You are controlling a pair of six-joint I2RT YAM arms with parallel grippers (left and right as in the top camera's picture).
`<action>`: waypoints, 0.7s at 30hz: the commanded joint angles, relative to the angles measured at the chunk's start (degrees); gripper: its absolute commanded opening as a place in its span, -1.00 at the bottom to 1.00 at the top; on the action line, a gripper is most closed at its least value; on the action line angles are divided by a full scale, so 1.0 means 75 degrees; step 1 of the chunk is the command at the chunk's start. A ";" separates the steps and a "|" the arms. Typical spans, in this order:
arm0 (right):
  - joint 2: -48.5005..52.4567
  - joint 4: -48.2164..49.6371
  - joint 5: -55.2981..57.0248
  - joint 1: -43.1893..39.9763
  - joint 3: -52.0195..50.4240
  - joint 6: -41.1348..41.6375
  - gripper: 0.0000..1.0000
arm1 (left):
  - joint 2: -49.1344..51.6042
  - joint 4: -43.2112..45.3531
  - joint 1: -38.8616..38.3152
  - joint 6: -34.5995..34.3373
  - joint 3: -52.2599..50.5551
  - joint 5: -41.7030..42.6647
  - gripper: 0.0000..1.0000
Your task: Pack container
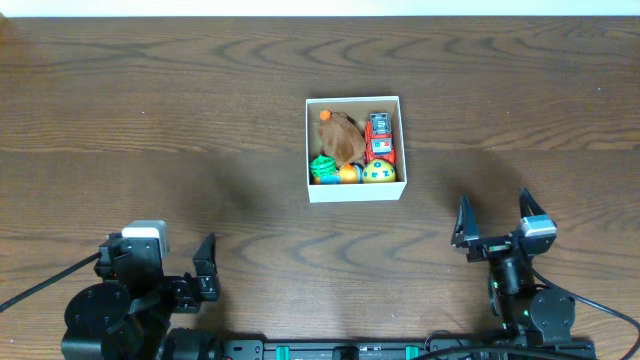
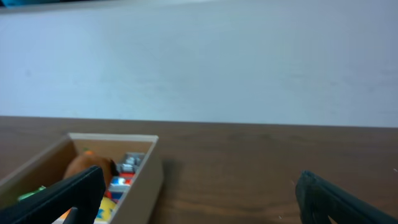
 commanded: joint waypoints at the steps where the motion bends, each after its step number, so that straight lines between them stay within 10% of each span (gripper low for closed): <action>1: -0.0070 -0.0003 0.0714 -0.0093 -0.0256 -0.0248 0.99 | 0.0000 -0.0006 -0.0032 -0.0099 -0.0029 -0.0061 0.96; 21: -0.0064 -0.0778 0.0443 -0.0070 -0.0382 -0.0414 0.98 | 0.0000 -0.0006 -0.0032 -0.0099 -0.0029 -0.0061 0.96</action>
